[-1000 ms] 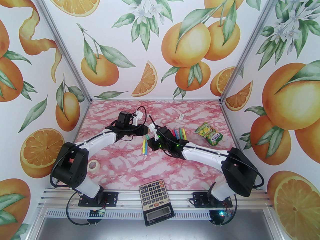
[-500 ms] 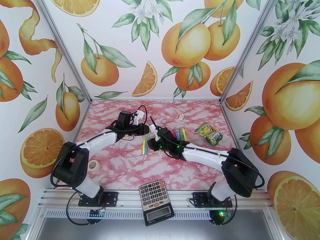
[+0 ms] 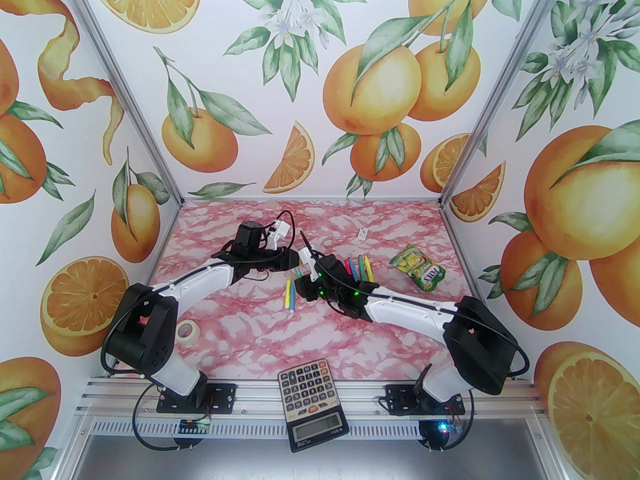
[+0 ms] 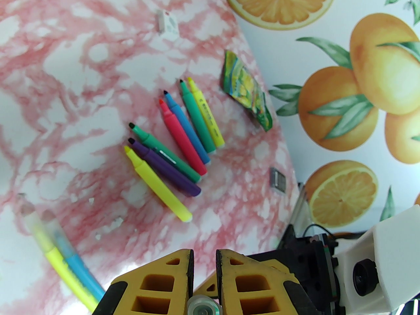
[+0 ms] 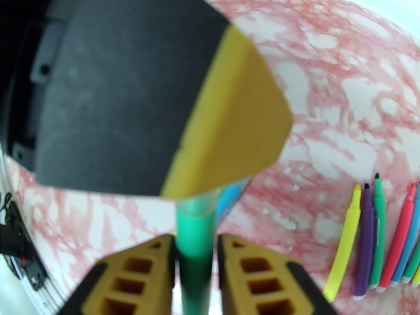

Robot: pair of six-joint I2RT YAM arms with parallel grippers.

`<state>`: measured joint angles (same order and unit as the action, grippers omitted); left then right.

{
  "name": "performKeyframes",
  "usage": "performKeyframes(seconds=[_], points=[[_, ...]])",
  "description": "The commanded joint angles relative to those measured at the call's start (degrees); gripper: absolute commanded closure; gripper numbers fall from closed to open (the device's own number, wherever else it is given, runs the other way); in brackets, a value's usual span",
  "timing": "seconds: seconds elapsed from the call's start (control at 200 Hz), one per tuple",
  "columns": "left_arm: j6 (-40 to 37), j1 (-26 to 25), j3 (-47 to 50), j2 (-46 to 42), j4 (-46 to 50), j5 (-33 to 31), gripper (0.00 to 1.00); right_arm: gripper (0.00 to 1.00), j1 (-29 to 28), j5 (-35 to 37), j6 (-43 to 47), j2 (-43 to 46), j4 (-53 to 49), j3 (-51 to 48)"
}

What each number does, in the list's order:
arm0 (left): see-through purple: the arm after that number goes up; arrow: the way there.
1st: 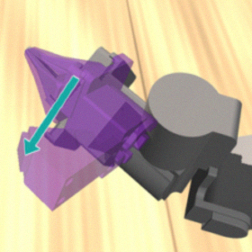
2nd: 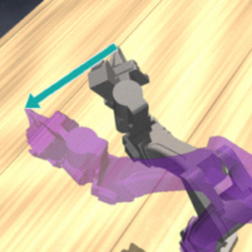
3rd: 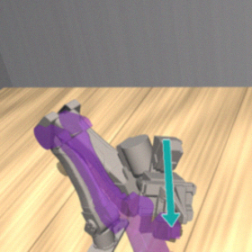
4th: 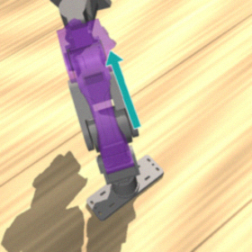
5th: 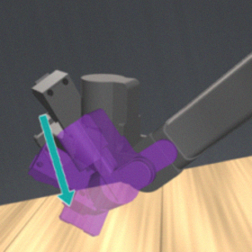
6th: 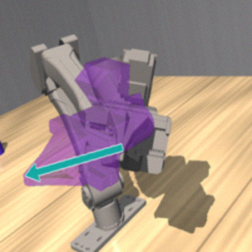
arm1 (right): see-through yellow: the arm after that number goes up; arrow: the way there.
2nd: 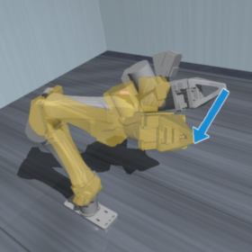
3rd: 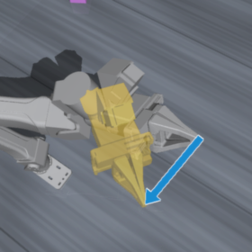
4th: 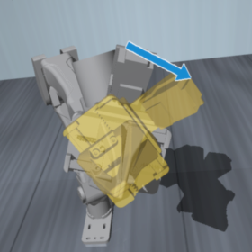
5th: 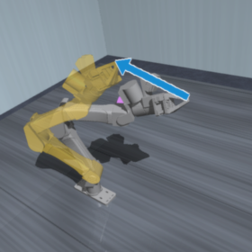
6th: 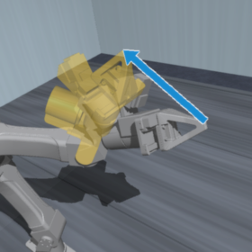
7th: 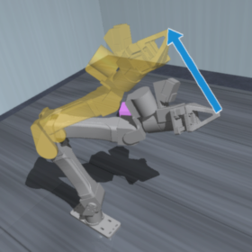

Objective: Open the pen caps

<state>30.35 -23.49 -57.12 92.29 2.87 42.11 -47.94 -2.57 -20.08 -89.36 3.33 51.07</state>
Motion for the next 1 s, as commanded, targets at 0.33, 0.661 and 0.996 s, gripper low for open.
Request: performKeyframes(seconds=[0.33, 0.661, 0.996], points=[[2.15, 1.88, -2.55, -2.27, -3.57, -0.40, 1.00, 0.88, -0.02, -0.76, 1.94, 0.41, 0.71, -1.63], [4.85, 5.81, -2.38, -3.70, -4.33, -1.94, 1.00, 0.96, 0.01, -2.86, 4.80, 1.21, -0.61, -4.46], [7.40, 8.01, -2.73, -3.01, -5.86, -1.85, 1.00, 1.00, 0.00, -2.97, 7.08, 3.48, -0.74, -7.31]])
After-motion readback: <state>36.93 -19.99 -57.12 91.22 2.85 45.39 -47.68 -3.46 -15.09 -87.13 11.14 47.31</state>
